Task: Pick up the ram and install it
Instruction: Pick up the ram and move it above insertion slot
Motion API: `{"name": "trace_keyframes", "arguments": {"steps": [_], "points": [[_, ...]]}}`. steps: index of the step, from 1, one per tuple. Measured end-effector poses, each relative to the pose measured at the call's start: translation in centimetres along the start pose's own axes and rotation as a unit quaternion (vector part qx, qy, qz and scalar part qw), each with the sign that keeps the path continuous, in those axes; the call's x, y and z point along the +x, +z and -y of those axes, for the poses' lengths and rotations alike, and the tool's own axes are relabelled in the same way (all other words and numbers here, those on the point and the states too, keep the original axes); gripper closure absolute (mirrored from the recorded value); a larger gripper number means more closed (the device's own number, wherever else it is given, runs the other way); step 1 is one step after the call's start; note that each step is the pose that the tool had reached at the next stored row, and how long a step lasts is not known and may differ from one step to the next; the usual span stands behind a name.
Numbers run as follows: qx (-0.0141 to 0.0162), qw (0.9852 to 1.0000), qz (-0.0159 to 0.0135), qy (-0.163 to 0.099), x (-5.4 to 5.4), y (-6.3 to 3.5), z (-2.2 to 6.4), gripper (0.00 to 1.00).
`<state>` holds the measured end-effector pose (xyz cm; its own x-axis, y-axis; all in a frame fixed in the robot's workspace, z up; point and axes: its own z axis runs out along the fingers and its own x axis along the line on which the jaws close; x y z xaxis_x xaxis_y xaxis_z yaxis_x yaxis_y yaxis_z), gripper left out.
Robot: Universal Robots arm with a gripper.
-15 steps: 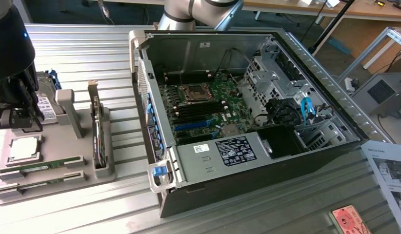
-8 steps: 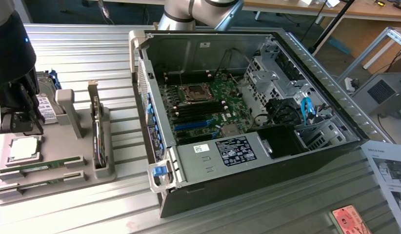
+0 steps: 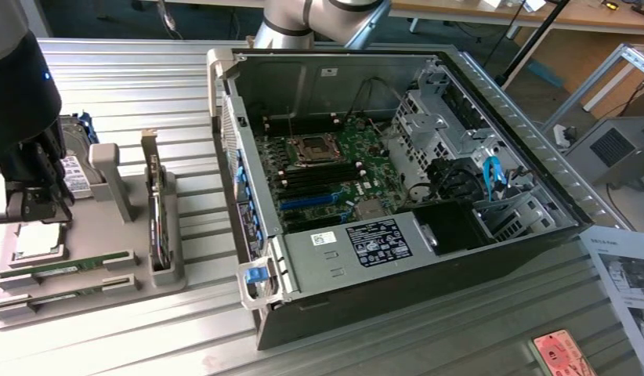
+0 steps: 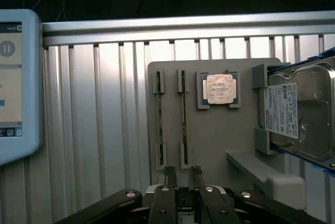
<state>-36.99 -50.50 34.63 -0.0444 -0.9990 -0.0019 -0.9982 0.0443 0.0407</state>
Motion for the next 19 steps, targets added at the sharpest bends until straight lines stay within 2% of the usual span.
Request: {"name": "trace_keyframes", "arguments": {"steps": [19], "points": [[0.0000, 1.0000, 0.0000, 0.000, 0.6, 1.51, 0.09, 0.76]]}}
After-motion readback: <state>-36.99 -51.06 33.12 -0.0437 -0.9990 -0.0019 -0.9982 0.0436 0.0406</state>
